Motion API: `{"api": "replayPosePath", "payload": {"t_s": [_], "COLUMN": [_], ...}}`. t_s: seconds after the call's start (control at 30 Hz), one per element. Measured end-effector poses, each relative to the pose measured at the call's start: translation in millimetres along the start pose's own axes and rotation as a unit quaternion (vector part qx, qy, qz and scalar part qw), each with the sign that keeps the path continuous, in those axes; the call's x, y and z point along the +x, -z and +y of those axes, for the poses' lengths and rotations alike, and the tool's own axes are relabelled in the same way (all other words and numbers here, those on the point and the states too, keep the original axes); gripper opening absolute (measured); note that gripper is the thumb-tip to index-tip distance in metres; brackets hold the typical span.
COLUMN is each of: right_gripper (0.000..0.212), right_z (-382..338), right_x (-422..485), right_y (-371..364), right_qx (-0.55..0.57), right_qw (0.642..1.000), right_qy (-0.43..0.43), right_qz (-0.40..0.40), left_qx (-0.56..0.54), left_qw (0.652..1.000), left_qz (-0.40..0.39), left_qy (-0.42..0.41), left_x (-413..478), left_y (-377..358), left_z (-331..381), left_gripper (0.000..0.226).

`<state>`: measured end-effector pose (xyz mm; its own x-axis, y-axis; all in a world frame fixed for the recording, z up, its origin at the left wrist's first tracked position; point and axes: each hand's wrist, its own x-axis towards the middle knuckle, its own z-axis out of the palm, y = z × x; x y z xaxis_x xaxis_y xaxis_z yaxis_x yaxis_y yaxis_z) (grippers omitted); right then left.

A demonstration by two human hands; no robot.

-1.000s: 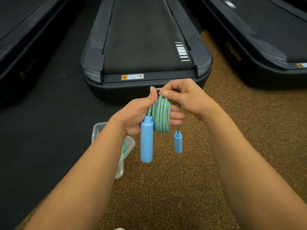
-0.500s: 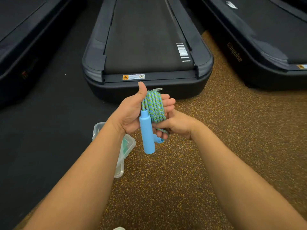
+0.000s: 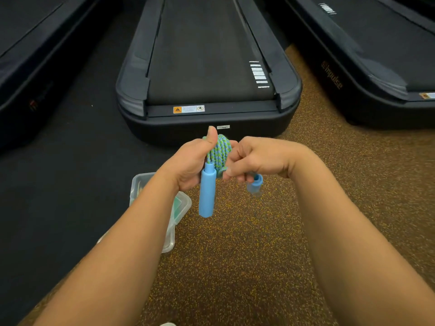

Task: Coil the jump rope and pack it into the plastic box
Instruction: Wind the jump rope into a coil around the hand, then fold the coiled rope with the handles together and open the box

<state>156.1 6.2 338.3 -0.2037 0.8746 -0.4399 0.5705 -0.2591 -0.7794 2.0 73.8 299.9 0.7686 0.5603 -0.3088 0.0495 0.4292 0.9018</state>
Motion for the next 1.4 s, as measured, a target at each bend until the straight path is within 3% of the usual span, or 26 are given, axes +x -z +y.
{"api": "replayPosePath", "payload": {"t_s": [0.2, 0.37, 0.47, 0.53, 0.67, 0.8, 1.1, 1.27, 1.4], "right_gripper": [0.01, 0.002, 0.01, 0.016, 0.016, 0.012, 0.021, 0.024, 0.033], "right_z": [-12, -15, -17, -15, -6, 4, 25, 29, 32], "right_x": [-2, -4, -3, -2, 2, 7, 9, 7, 5], "right_y": [2, 3, 5, 7, 12, 12, 0, -9, -15], "right_qx": [-0.117, -0.15, -0.196, -0.198, -0.125, -0.025, 0.217, 0.361, 0.454], "right_qw": [0.99, 0.98, 0.962, 0.953, 0.951, 0.962, 0.946, 0.913, 0.878], "right_qy": [0.016, 0.035, 0.064, 0.085, 0.141, 0.169, 0.192, 0.167, 0.151], "right_qz": [0.08, 0.127, 0.181, 0.212, 0.246, 0.214, 0.147, 0.087, 0.031], "left_qx": [0.053, 0.059, 0.032, -0.003, -0.051, -0.038, -0.049, -0.063, -0.075], "left_qw": [0.998, 0.997, 0.997, 0.996, 0.991, 0.986, 0.968, 0.977, 0.985], "left_qz": [0.017, -0.008, -0.017, -0.042, -0.088, -0.138, -0.223, -0.198, -0.155], "left_qy": [0.018, 0.046, 0.062, 0.072, 0.084, 0.088, 0.103, 0.038, 0.003], "left_x": [2, 3, 1, 0, 0, 0, -4, -6, -3], "left_y": [-2, -4, -5, -6, -8, -9, -8, -6, -1], "left_z": [-3, -6, -6, -7, -5, -2, 1, 2, 2], "left_gripper": [0.05, 0.065, 0.061, 0.073, 0.085, 0.085, 0.067, 0.055, 0.069]}}
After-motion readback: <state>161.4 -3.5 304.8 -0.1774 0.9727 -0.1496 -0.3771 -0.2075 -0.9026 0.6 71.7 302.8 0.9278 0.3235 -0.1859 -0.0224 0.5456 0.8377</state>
